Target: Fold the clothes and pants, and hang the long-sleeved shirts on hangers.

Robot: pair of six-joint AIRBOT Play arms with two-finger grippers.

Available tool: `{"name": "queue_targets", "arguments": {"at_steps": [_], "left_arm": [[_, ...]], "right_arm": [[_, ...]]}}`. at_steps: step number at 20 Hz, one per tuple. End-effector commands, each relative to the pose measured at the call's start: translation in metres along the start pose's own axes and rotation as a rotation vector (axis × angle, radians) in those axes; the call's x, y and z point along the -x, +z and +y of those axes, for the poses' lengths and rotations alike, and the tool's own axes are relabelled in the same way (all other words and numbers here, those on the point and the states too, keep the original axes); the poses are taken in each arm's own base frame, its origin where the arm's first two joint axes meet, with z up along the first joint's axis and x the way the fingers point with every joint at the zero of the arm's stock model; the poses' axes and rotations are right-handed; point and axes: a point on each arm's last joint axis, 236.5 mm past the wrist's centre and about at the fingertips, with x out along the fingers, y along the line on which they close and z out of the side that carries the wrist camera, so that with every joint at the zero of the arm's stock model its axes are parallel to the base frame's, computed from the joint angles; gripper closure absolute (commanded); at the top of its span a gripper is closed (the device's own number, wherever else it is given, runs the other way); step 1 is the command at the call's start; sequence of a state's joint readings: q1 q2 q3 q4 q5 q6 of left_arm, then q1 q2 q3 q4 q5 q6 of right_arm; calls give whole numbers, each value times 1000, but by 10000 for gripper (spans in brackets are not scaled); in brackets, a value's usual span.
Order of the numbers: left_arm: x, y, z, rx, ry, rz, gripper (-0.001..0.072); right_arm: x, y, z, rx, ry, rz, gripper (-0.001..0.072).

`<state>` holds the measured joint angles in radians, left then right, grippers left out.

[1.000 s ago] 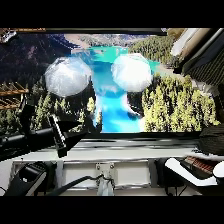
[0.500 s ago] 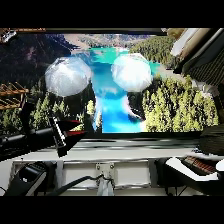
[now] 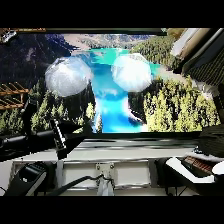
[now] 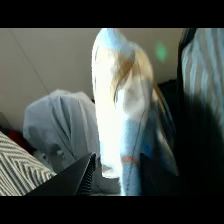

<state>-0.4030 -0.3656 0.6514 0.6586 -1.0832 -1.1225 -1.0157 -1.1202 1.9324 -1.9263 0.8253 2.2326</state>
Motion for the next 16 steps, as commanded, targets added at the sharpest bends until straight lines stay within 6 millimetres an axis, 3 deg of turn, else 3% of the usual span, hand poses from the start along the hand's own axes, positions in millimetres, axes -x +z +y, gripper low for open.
{"name": "queue_targets", "arguments": {"at_steps": [1, 3, 4, 7, 9, 12, 14, 16], "left_arm": [[0, -6, -5, 23, -21, 26, 298], [0, -7, -6, 24, -24, 28, 299], [0, -6, -7, 27, -30, 25, 299], [1, 0, -19, 54, -78, 2, 295], [2, 10, -22, 65, -94, -38, 294], [10, 29, -4, -87, 30, -47, 295], [26, 63, 13, -206, 175, -57, 295], [50, 118, 18, -332, 298, -122, 295]], "right_arm": [[14, 12, -2, 1, -5, -21, 357], [26, 33, 9, -9, 48, -91, 354], [38, 55, 21, -13, 105, -171, 354], [96, 127, 76, -126, 395, -439, 348], [133, 144, 107, -345, 607, -449, 348], [177, 125, 152, -612, 838, -205, 367], [209, 100, 180, -525, 938, -83, 367], [250, 50, 219, -298, 1101, 79, 366]]}}
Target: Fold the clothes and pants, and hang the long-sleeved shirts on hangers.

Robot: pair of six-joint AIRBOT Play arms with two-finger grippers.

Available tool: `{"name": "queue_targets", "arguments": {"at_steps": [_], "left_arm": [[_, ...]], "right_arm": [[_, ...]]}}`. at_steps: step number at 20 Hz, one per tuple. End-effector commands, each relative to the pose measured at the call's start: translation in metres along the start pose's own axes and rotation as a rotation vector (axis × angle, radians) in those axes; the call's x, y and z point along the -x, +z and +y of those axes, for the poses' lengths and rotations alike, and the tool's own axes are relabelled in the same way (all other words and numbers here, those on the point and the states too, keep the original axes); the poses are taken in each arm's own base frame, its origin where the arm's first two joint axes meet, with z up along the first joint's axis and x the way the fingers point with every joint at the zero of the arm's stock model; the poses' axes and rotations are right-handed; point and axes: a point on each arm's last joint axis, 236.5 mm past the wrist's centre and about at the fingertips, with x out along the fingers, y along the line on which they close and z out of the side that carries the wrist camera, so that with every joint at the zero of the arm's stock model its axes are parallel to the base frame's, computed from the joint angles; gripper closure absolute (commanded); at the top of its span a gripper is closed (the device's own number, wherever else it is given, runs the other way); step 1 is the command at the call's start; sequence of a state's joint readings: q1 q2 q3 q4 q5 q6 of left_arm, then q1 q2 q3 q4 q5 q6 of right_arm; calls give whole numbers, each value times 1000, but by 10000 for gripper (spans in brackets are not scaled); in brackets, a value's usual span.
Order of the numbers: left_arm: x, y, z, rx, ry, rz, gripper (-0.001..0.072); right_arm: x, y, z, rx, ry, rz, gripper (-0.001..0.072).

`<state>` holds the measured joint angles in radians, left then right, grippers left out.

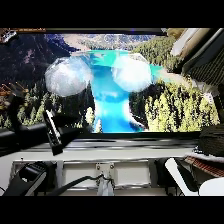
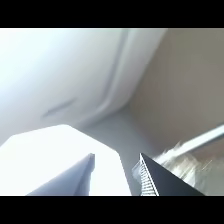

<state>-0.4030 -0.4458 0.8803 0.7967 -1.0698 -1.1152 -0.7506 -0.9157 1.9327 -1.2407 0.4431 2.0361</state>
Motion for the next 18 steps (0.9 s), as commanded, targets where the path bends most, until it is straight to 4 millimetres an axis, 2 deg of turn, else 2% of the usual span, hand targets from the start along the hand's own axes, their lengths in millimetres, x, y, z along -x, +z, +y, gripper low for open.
{"name": "queue_targets", "arguments": {"at_steps": [1, 2, 3, 4, 6, 8, 10, 12, 13, 18], "left_arm": [[27, 78, 35, -204, 226, -92, 295], [32, 104, 38, -226, 251, -148, 295], [34, 124, 40, -232, 263, -200, 295], [33, 138, 44, -229, 273, -246, 295], [30, 146, 47, -211, 270, -277, 295], [27, 142, 47, -208, 265, -260, 295], [27, 139, 46, -208, 260, -249, 295], [26, 140, 47, -207, 261, -250, 295], [26, 140, 47, -208, 261, -250, 295], [26, 140, 47, -207, 261, -250, 295]], "right_arm": [[40, -111, 80, 92, 305, 450, 365], [68, -154, 103, 132, 441, 625, 364], [106, -195, 125, 150, 601, 795, 364], [142, -226, 139, 154, 720, 928, 365], [204, -275, 143, 176, 847, 1145, 365], [240, -309, 130, 228, 865, 1249, 365], [267, -331, 118, 257, 867, 1332, 364], [300, -341, 109, 262, 901, 1466, 365], [309, -343, 105, 268, 914, 1508, 365], [309, -344, 105, 272, 911, 1509, 365]]}}
